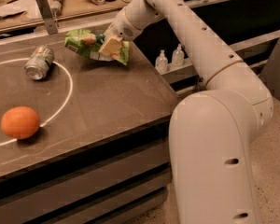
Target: Pick green rice chip bag
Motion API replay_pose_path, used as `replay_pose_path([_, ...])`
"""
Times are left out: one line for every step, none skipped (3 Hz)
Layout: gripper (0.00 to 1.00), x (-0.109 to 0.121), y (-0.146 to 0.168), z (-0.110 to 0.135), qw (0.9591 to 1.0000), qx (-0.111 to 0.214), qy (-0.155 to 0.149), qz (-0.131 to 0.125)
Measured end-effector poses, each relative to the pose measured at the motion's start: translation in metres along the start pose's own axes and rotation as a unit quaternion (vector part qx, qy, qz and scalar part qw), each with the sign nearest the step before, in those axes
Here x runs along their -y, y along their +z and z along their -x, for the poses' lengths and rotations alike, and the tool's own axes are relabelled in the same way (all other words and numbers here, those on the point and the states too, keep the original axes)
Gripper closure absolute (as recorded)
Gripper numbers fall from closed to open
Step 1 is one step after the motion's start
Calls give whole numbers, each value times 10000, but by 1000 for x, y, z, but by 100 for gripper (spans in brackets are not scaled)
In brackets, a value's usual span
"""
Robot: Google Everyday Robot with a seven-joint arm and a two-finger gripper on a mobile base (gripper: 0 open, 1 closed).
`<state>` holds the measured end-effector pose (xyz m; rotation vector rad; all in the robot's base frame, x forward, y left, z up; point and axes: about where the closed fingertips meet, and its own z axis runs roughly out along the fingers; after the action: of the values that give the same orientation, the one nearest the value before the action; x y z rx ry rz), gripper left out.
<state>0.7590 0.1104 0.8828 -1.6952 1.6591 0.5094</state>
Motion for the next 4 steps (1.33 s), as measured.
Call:
replay_pose_path([100, -2, -10, 20, 9996, 138, -243, -18])
replay_pose_path([100, -5, -18, 35, 9987, 117, -493, -36])
replay_pose_path([100, -5, -26, 39, 9981, 32, -602, -100])
replay_pose_path([100, -9, -38, 34, 9980, -258, -555, -141])
